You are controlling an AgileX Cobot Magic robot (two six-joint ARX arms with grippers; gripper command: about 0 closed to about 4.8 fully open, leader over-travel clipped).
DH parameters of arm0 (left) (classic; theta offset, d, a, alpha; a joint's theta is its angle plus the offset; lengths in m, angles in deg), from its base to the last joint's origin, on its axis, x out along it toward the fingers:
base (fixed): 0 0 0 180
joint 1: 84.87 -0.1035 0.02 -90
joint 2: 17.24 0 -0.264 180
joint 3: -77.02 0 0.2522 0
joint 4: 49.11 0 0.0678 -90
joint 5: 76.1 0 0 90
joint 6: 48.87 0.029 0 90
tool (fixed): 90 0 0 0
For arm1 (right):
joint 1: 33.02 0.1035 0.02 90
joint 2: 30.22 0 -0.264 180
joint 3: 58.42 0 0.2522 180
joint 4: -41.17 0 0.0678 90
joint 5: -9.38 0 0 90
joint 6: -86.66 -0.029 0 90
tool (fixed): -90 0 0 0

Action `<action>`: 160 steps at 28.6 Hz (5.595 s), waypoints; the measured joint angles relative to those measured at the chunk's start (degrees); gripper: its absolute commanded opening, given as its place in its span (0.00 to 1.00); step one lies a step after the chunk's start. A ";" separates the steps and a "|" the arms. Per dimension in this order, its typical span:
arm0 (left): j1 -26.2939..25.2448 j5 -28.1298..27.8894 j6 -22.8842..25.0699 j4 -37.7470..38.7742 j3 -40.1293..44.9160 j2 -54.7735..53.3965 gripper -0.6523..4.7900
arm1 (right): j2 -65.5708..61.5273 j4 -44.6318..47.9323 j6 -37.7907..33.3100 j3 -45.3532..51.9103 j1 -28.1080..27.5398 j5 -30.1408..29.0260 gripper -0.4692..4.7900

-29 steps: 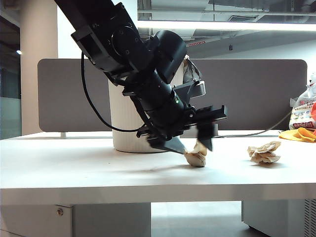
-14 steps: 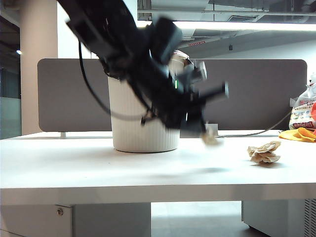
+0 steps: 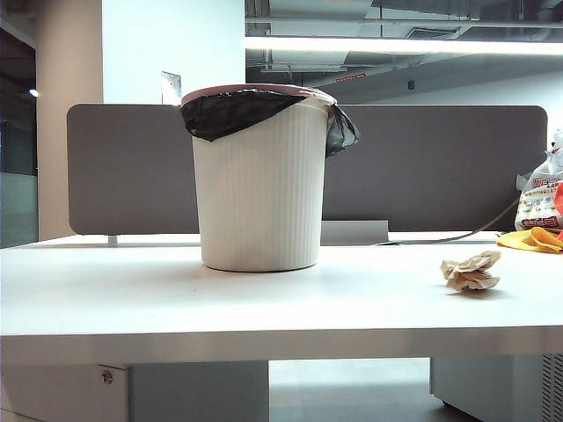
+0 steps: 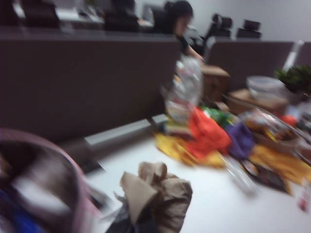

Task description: Pick up all the trash on the table and put it in the trash can.

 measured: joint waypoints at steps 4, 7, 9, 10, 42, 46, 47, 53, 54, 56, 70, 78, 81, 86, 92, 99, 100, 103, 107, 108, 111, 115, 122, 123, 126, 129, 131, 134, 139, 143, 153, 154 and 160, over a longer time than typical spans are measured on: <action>-5.16 0.15 2.62 4.48 -8.59 -0.52 0.11 | -6.62 1.16 0.74 -6.69 -0.02 0.15 0.08; -10.29 0.15 2.97 5.57 -11.37 -1.81 0.11 | -10.19 1.42 0.83 -9.46 0.00 -0.04 0.08; -13.03 -0.07 2.95 6.32 -11.39 -2.73 0.11 | -12.48 2.43 0.79 -11.28 0.02 -1.29 0.08; -14.01 -0.28 2.95 6.78 -11.37 -3.43 0.11 | -13.51 2.86 0.63 -11.91 0.04 -2.25 0.08; -15.78 4.61 2.84 8.24 -11.32 -11.72 1.00 | -19.74 -1.81 1.88 -12.07 0.98 -3.21 0.08; -13.68 11.19 0.28 8.87 -11.32 -7.82 1.00 | -16.76 -6.73 3.37 -12.07 1.01 0.28 0.08; -12.66 13.55 -0.57 8.96 -11.37 -6.62 1.00 | -15.54 -8.59 3.39 -12.07 1.01 1.14 0.08; -4.52 18.51 -0.92 12.96 -11.87 -4.04 1.00 | -8.59 -15.12 3.17 -12.07 1.01 3.17 0.08; -3.34 18.62 -0.90 14.08 -11.80 -4.28 1.00 | -7.13 -15.98 3.15 -12.07 1.01 4.15 0.08; -0.57 17.77 -0.81 16.98 -11.50 -5.14 1.00 | -4.52 -17.81 2.80 -12.09 1.01 6.12 0.08; 9.40 10.36 3.02 26.08 -11.17 -20.41 1.00 | 13.70 -22.97 -4.55 12.26 1.01 13.05 0.08; 11.63 10.16 3.26 22.64 -11.26 -28.39 1.00 | 20.15 -23.85 -11.10 22.95 0.98 12.22 0.08; 12.04 10.19 3.26 21.29 -11.26 -30.67 1.00 | 21.27 -22.97 -11.50 22.80 0.98 11.61 0.08; 12.50 9.99 3.21 17.68 -11.26 -33.18 1.00 | 21.35 -22.80 -11.69 22.80 0.98 10.91 0.08; 12.46 6.19 3.17 12.79 -11.32 -33.97 1.00 | 21.35 -22.80 -11.74 22.58 0.98 8.41 0.08; 12.46 4.66 3.17 11.65 -11.43 -36.22 1.00 | 21.38 -21.70 -11.74 22.51 0.98 8.35 0.08; 12.46 4.85 3.17 11.72 -11.43 -36.46 1.00 | 21.35 -21.51 -11.74 22.51 0.98 8.37 0.08; 12.46 5.16 3.13 11.50 -11.41 -37.09 1.00 | 21.38 -21.46 -11.74 22.51 0.98 8.35 0.08; 12.46 5.20 1.09 10.60 -11.41 -37.68 1.00 | 21.49 -21.46 -11.74 22.51 0.98 8.35 0.08; 12.46 5.20 0.35 9.92 -11.41 -37.86 1.00 | 21.49 -21.46 -11.74 22.51 0.98 8.35 0.08; 12.46 5.22 -1.25 8.81 -11.41 -38.49 0.87 | 21.49 -21.46 -11.74 22.51 0.98 8.35 0.08; 12.52 5.25 -2.03 8.66 -11.41 -39.43 0.79 | 21.49 -21.46 -11.74 22.51 0.98 8.35 0.08; 12.52 6.97 -3.19 8.70 -11.39 -39.91 0.11 | 21.49 -21.55 -11.74 22.51 0.98 8.35 0.08; 12.52 7.37 -3.26 8.70 -11.39 -39.91 0.11 | 21.49 -21.55 -11.74 22.51 0.98 8.35 0.08; 12.55 7.65 -3.37 8.72 -11.39 -39.91 0.11 | 21.49 -21.55 -11.74 22.51 0.98 8.35 0.08; 12.55 7.65 -3.41 8.63 -11.37 -39.91 0.11 | 21.49 -21.55 -11.74 22.51 0.98 8.35 0.08; 12.55 7.67 -3.41 8.37 -11.37 -39.91 0.11 | 21.55 -21.55 -11.74 22.51 0.98 8.35 0.08; 12.55 7.67 -3.54 8.13 -11.28 -39.50 0.11 | 21.92 -21.53 -11.74 22.47 0.98 8.35 0.08; 12.52 7.65 -3.32 7.30 -11.19 -34.21 0.11 | 22.25 -20.61 -11.65 20.17 0.98 9.75 0.08; 11.96 7.30 -3.19 2.14 -11.37 -27.58 0.11 | 22.14 -16.35 -10.29 17.70 0.98 11.98 0.08; 10.67 6.40 -3.56 7.04 -11.72 -25.81 1.00 | 22.14 -14.36 -9.70 16.44 0.98 12.96 0.08; 10.88 6.38 -3.56 7.65 -11.63 -26.64 1.00 | 22.10 -14.58 -9.70 16.44 0.98 12.94 0.08; 12.81 6.38 -3.56 5.73 -11.69 -29.68 1.00 | 21.16 -18.03 -9.70 16.44 0.98 12.26 0.08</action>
